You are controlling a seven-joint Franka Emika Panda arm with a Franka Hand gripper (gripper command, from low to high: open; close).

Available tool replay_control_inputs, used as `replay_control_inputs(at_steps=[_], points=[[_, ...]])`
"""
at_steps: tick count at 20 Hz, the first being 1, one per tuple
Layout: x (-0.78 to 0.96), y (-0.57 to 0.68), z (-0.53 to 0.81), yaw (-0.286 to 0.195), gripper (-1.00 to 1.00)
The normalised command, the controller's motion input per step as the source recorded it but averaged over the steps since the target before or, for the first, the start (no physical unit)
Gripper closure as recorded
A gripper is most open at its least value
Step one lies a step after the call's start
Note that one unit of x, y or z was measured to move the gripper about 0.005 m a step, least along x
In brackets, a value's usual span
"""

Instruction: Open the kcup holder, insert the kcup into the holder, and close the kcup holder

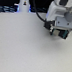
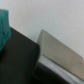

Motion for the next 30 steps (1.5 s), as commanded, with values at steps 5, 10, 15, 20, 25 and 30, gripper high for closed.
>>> replay_control_inputs(at_steps=[5,10,15,20,25,30], points=[[-0.61,0.65,0.02,0.044,-1.00],[-0.78,0.63,0.00,0.021,-1.00],[-0.71,0.62,-0.02,0.032,-1.00],[-0.62,0.61,0.00,0.045,-1.00],[-0.49,0.50,0.10,0.031,-1.00],[0.00,0.38,0.77,0.012,-1.00]])
